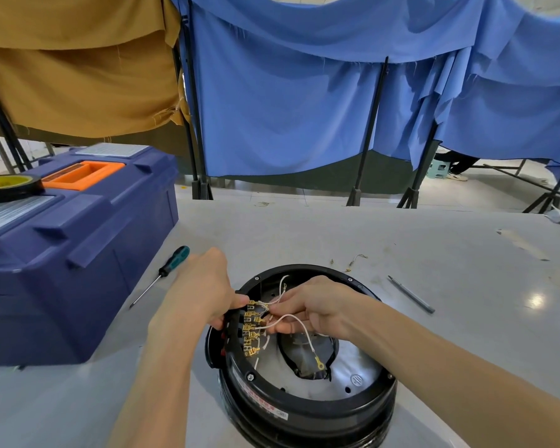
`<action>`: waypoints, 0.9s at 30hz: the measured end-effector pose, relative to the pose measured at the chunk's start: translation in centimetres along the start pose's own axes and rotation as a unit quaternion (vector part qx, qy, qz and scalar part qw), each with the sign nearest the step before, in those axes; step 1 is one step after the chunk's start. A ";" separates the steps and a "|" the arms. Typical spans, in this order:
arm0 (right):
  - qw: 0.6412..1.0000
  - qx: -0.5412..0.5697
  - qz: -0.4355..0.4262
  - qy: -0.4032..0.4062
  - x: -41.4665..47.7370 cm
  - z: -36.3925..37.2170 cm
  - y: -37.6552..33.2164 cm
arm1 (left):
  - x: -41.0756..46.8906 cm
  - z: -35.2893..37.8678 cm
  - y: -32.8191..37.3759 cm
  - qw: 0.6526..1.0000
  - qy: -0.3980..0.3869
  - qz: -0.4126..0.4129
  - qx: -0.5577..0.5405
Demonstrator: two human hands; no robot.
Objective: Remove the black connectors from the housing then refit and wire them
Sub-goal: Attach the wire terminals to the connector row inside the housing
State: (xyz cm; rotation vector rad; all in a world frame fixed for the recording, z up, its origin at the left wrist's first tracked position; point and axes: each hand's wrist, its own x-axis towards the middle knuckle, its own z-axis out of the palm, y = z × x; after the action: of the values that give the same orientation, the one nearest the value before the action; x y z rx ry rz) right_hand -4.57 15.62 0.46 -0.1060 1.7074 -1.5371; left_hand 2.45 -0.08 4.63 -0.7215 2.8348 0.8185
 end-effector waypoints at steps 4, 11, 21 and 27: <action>1.000 -0.018 -0.006 -0.015 0.2 0.0 -0.1 | 0.0 0.0 0.0 1.000 -0.001 0.002 0.004; 0.999 -0.026 -0.018 -0.031 0.5 0.0 -0.2 | 0.1 0.0 -0.1 1.000 0.003 0.007 0.007; 0.996 -0.055 -0.046 -0.043 0.6 0.0 -0.2 | 0.3 0.0 -0.1 1.000 0.005 0.007 0.005; 0.995 -0.063 -0.062 -0.045 0.5 -0.1 0.0 | 0.6 0.2 -0.4 1.000 0.013 0.008 0.016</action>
State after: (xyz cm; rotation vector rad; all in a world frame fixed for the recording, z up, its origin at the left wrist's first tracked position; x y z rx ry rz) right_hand -4.93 15.43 0.18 -0.3472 1.7519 -1.4895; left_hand 2.08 -0.52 4.18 -0.7104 2.8740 0.7709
